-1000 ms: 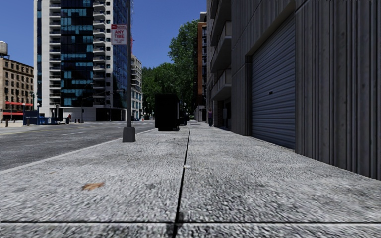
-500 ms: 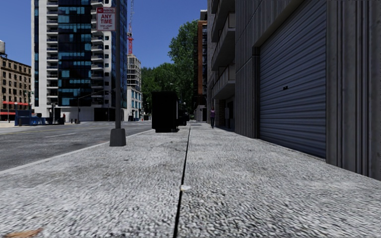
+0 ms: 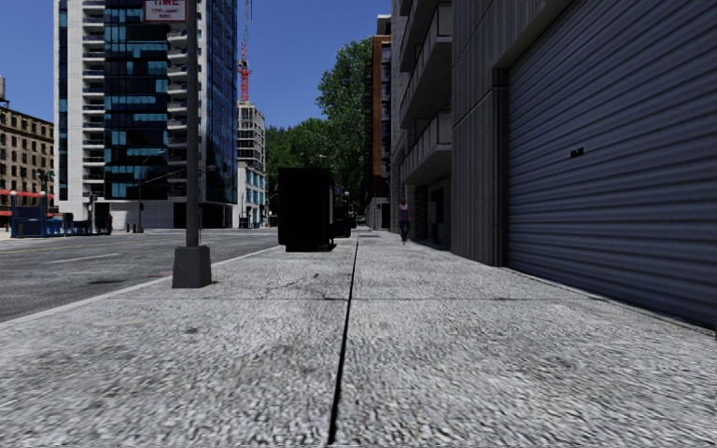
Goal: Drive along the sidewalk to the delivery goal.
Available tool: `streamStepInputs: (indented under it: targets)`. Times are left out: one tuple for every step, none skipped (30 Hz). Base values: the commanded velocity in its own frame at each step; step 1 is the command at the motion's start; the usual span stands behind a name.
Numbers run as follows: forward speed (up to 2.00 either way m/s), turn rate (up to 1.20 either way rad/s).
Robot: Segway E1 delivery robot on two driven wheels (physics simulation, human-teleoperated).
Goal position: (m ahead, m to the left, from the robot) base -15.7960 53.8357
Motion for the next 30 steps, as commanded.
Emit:
streamStepInputs:
  targets:
    - [1.99, 0.0]
    - [1.99, 0.0]
    - [1.99, 0.0]
    - [1.99, 0.0]
    - [1.99, 0.0]
    - [1.99, 0.0]
    - [1.99, 0.0]
    - [1.99, 0.0]
    - [1.99, 0.0]
    - [1.99, 0.0]
    - [1.99, 0.0]
    - [1.99, 0.0]
    - [1.99, 0.0]
    - [1.99, 0.0]
    - [1.99, 0.0]
    - [1.99, 0.0]
    - [1.99, 0.0]
    - [1.99, 0.0]
    - [1.99, 0.0]
    - [1.99, 0.0]
    - [2.0, 0.0]
    - [2.0, 0.0]
    - [2.0, 0.0]
    - [2.0, 0.0]
    - [2.0, 0.0]
    - [2.0, 0.0]
    - [2.0, 0.0]
    - [2.0, 0.0]
    - [2.0, 0.0]
    - [2.0, 0.0]
